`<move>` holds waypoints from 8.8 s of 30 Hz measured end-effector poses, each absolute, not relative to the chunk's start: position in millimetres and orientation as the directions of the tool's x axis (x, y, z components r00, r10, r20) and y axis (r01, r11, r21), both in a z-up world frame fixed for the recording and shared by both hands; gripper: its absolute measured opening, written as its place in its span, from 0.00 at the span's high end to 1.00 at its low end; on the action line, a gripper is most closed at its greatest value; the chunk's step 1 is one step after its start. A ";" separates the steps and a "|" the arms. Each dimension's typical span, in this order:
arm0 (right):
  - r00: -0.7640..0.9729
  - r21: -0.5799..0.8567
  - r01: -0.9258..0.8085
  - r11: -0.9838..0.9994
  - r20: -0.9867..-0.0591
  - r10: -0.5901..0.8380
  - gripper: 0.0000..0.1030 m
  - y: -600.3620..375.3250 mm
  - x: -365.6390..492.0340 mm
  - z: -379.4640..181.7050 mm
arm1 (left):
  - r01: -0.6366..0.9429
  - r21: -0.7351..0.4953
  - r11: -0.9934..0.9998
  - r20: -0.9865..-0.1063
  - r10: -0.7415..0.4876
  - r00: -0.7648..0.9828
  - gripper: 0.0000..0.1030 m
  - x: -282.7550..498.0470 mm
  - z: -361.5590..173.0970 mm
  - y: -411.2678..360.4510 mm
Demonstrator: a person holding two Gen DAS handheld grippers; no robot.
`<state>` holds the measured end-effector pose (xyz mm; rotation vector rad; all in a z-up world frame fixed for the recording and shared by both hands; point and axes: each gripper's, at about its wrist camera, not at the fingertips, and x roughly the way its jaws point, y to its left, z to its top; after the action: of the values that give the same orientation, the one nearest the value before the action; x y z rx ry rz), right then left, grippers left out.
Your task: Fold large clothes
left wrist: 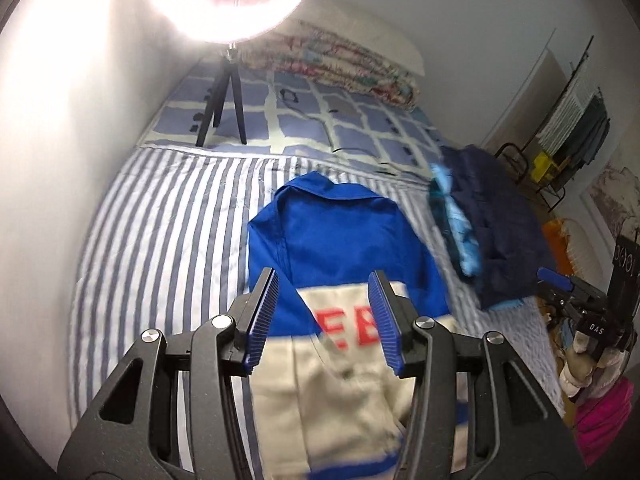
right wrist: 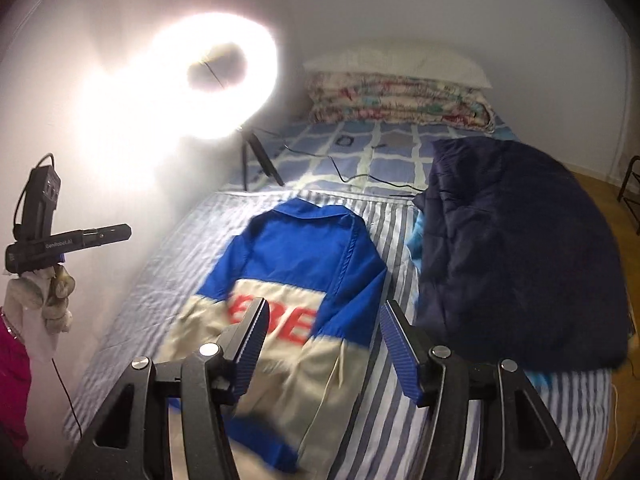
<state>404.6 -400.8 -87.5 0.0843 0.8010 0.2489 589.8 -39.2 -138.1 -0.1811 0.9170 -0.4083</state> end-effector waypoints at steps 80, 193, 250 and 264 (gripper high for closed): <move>0.636 0.175 -0.254 0.951 -0.711 0.301 1.00 -318.6 167.4 -120.5 | 0.419 -0.204 0.885 -0.726 -0.423 0.541 0.96 294.4 -189.2 -24.7; 0.436 0.355 -0.419 0.836 -0.729 0.528 0.78 -317.2 181.0 -168.0 | 0.298 -0.376 0.878 -0.781 -0.473 0.409 0.93 323.9 -243.1 -63.9; 0.472 0.330 -0.181 0.926 -0.797 0.376 0.58 -399.5 183.9 -193.1 | 0.123 -0.482 0.867 -0.768 -0.486 0.416 0.75 363.3 -268.1 26.1; 0.450 0.631 -0.088 0.770 -0.665 0.596 0.25 -459.8 203.7 -228.3 | -0.144 -0.862 0.486 -0.506 -0.803 0.316 0.45 392.5 -329.6 83.2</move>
<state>203.7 -459.8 -228.3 0.5659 1.0257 0.4521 392.5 83.2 -329.6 -0.9996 1.1954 -0.5450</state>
